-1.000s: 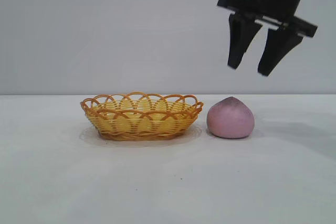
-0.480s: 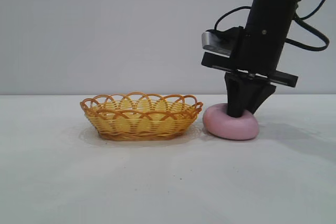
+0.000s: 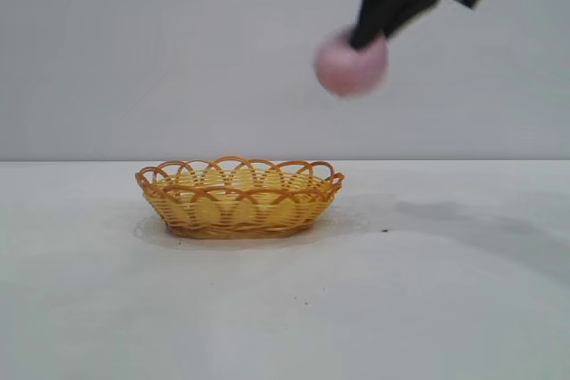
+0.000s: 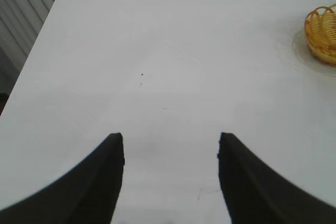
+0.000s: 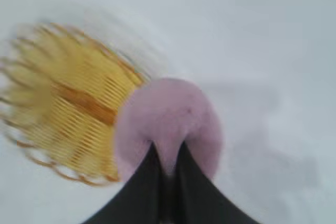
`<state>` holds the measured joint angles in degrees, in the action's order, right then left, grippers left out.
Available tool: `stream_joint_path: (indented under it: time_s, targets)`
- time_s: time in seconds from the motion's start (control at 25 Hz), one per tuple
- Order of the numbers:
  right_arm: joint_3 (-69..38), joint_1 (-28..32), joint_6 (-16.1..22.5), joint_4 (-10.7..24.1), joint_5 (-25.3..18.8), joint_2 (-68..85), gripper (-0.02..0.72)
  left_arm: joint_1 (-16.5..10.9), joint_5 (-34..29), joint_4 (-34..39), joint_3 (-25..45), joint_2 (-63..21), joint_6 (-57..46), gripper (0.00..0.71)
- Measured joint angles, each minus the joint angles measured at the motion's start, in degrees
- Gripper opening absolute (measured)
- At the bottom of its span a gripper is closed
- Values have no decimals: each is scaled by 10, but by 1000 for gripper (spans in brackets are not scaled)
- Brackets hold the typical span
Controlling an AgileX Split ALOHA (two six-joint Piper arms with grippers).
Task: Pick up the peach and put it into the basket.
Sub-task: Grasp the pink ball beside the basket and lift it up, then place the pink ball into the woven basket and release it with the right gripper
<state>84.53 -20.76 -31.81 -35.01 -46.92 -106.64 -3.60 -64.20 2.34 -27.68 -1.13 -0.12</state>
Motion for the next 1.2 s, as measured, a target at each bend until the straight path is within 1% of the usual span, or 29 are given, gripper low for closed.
stream_joint_path:
  time_s: [0.08, 0.16, 0.4, 0.52, 0.76, 0.8, 0.88, 0.92, 0.96, 1.08, 1.12, 1.2]
  targets:
    - [0, -17, -15, -16, 8, -14, 0, 0, 0, 0, 0, 0, 0, 356]
    - [0, -38, -22, -22, 23, -30, 0, 0, 0, 0, 0, 0, 0, 356]
    - [0, -103, -24, -30, 81, -92, 0, 0, 0, 0, 0, 0, 0, 356]
    - [0, -111, -25, -31, 102, -125, 0, 0, 0, 0, 0, 0, 0, 356]
    - [0, -111, -25, -30, 107, -141, 0, 0, 0, 0, 0, 0, 0, 356]
    - [0, -111, -25, -30, 109, -141, 62, 0, 0, 0, 0, 0, 0, 356]
    - [0, -111, -25, -29, 109, -141, 62, 0, 0, 0, 0, 0, 0, 356]
    - [0, -111, -25, -28, 109, -141, 132, 0, 0, 0, 0, 0, 0, 356]
    - [0, -111, -25, -28, 109, -141, 182, 0, 0, 0, 0, 0, 0, 356]
    - [0, -111, -25, -24, 108, -141, 319, 0, 0, 0, 0, 0, 0, 356]
    - [0, -111, -25, -21, 108, -141, 351, 0, 0, 0, 0, 0, 0, 356]
    - [0, -111, -25, -18, 105, -140, 347, 0, 0, 0, 0, 0, 0, 356]
